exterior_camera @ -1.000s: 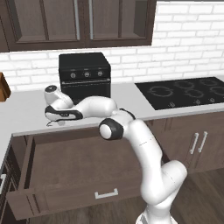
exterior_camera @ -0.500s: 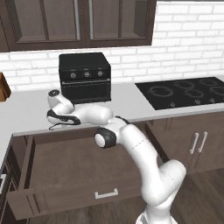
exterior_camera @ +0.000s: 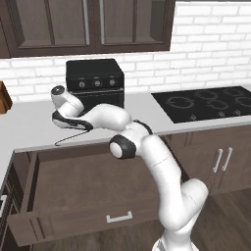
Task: Pick the ladle from the drawer and place it on the counter.
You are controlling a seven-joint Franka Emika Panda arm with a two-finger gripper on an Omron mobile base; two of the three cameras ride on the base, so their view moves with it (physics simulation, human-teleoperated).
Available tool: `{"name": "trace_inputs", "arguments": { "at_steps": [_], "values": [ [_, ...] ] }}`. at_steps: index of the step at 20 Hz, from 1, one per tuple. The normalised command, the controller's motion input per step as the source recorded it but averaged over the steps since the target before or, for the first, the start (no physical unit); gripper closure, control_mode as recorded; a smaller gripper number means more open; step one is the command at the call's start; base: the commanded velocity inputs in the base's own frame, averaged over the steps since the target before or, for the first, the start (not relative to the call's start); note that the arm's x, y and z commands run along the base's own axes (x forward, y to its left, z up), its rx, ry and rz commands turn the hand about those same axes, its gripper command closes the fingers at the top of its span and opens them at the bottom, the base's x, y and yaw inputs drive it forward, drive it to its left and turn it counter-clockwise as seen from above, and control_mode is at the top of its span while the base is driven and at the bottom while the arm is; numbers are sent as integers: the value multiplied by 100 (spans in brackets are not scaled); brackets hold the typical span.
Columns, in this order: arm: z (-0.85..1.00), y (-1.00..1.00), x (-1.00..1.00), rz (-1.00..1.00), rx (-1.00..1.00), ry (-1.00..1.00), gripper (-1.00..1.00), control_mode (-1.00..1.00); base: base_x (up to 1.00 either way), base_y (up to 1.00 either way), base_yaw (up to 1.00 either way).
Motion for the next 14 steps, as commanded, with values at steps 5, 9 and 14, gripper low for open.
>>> {"name": "trace_inputs", "arguments": {
  "at_steps": [5, 9, 14],
  "values": [
    [-78, -100, -100, 0, 2, 14, -100, -100, 0, 0, 0],
    [-99, -100, -100, 0, 3, 20, -100, -100, 0, 0, 0],
    [81, -100, -100, 0, 12, -5, -100, -100, 0, 0, 0]
  ]
}}
